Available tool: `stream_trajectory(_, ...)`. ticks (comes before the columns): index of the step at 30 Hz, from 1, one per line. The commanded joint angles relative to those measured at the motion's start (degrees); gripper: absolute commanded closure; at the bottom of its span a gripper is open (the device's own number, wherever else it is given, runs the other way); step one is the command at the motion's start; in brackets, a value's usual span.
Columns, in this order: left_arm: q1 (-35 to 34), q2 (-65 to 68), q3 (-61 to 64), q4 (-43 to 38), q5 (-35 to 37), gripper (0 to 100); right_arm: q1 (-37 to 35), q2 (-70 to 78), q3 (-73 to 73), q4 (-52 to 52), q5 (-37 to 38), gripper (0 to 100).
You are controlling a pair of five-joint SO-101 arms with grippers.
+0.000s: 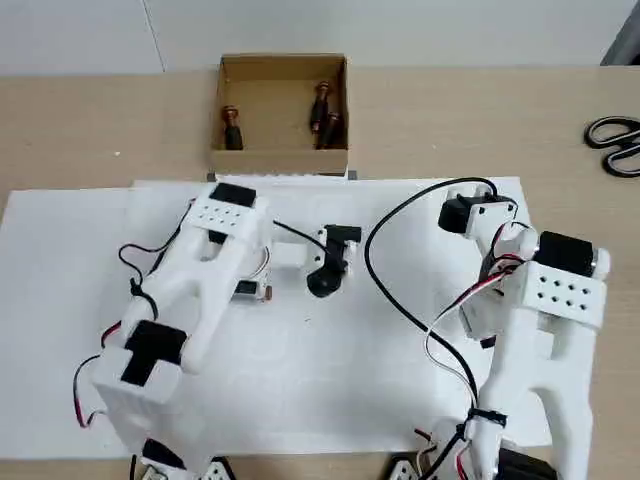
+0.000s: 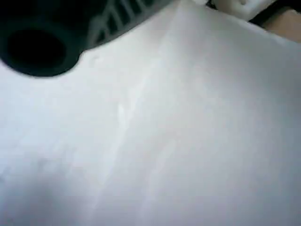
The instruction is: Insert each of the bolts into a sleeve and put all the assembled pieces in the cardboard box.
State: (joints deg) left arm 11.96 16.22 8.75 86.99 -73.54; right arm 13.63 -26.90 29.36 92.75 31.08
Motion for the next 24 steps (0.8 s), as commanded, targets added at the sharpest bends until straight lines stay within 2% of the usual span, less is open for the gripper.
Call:
stream_trajectory(1, 0.4, -0.4, -8.4, 5.7, 3.2, 99, -2.0, -5.0, -3.1, 2.9, 0.2, 99.5)
stream_trajectory(6, 0.4, -0.4, -16.6, 8.2, 13.4, 99, -9.5, -10.9, -3.2, 5.9, -1.5, 99.5)
stream_trajectory(11, 0.4, -0.4, -24.6, 12.6, 26.2, 99, -11.0, -13.2, -3.2, 5.9, -7.8, 99.5)
stream_trajectory(13, 0.4, -0.4, -28.4, 13.4, 33.8, 99, -11.0, -13.5, -3.3, 5.9, -10.6, 99.5)
stream_trajectory(19, 0.1, -1.2, -32.0, 13.5, 63.1, 99, -11.0, -15.8, -3.4, 5.6, -17.0, 99.5)
stream_trajectory(21, 0.3, -3.5, -32.0, 13.5, 67.8, 99, -11.0, -17.3, -3.4, 5.5, -18.2, 99.5)
stream_trajectory(24, 0.9, -9.0, -32.0, 13.5, 71.0, 99, -11.0, -20.4, -3.4, 4.6, -19.6, 99.5)
